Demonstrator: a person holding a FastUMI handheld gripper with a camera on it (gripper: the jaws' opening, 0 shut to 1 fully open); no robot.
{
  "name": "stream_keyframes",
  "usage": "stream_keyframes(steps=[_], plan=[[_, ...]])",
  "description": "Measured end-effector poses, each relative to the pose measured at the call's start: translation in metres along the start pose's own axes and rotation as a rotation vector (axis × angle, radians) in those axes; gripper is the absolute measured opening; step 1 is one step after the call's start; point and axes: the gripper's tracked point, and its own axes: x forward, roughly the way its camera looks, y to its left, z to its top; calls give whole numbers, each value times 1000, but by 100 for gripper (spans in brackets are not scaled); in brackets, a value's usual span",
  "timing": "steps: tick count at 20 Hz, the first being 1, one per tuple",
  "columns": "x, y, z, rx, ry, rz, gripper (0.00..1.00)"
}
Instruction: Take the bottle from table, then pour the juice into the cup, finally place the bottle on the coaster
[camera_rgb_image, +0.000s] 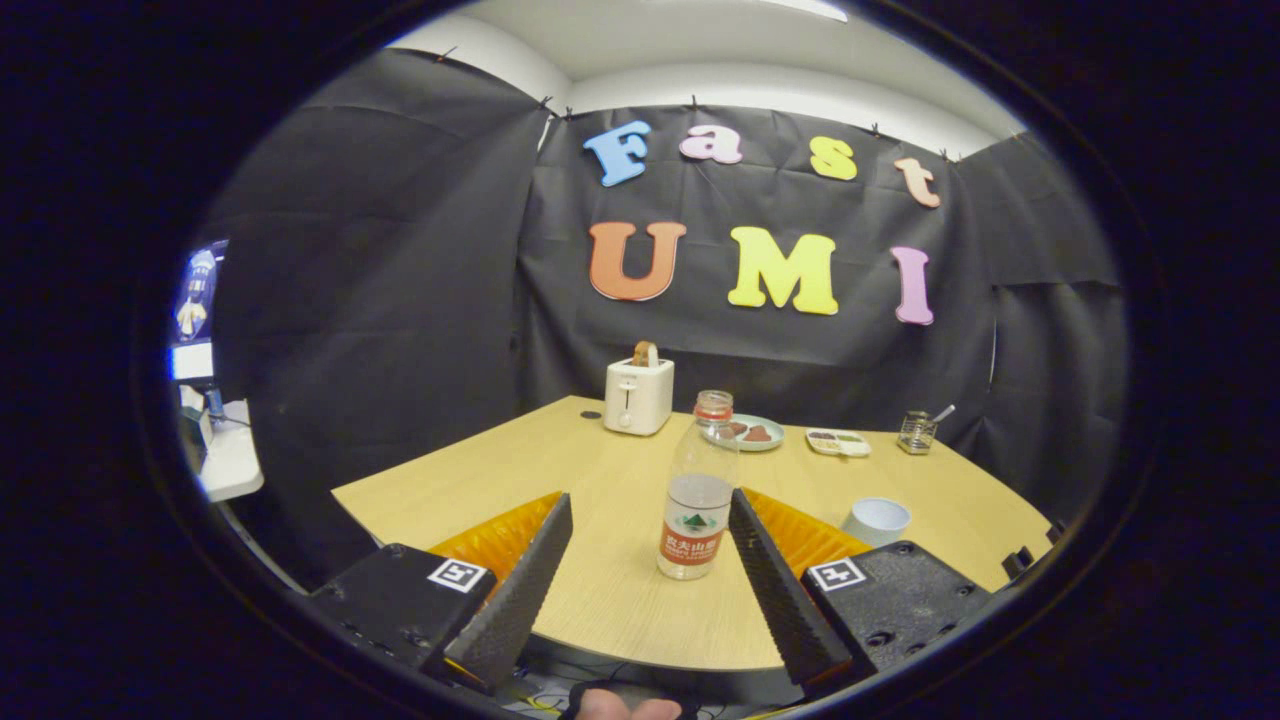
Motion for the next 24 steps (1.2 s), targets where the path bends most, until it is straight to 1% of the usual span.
stream_keyframes(steps=[6, 12, 15, 24], plan=[[46, -22, -38, 3, 41, -43, 100], [72, -27, -46, -10, 49, -49, 100], [77, -22, -47, -17, 56, -35, 100], [92, -21, -47, -9, 70, -27, 100]])
